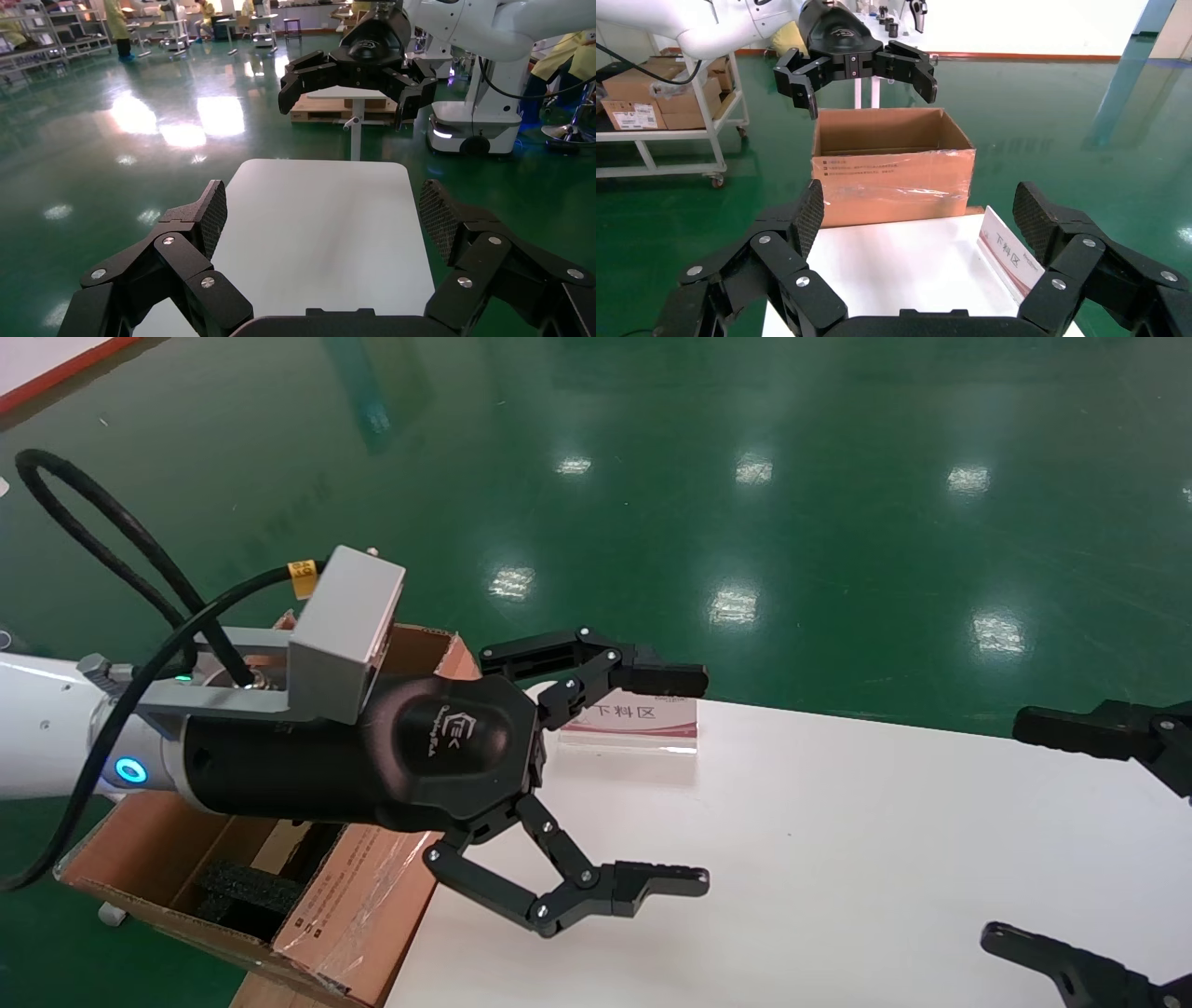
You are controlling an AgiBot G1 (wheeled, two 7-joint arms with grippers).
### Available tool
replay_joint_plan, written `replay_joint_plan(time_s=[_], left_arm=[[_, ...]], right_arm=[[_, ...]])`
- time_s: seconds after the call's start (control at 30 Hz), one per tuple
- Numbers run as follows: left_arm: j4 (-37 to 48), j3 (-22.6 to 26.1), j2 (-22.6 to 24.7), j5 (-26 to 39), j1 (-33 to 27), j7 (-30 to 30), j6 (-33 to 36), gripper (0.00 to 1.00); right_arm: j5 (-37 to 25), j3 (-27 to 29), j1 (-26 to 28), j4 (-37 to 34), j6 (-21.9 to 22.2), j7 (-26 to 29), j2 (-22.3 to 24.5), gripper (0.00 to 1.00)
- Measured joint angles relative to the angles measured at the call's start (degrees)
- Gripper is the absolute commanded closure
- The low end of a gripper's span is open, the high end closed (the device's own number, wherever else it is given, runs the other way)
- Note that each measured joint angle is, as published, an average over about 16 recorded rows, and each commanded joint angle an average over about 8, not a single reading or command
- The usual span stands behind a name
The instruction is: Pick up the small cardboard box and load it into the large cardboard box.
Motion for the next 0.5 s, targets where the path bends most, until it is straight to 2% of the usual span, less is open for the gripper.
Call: replay_joint_plan(time_s=[0.5], left_arm=[[0.07, 0.55, -0.03, 0.22, -0.44, -0.16, -0.14, 0.0]], right_arm=[[0.0, 0.0, 0.0, 0.0, 0.0, 0.0, 0.0, 0.0]])
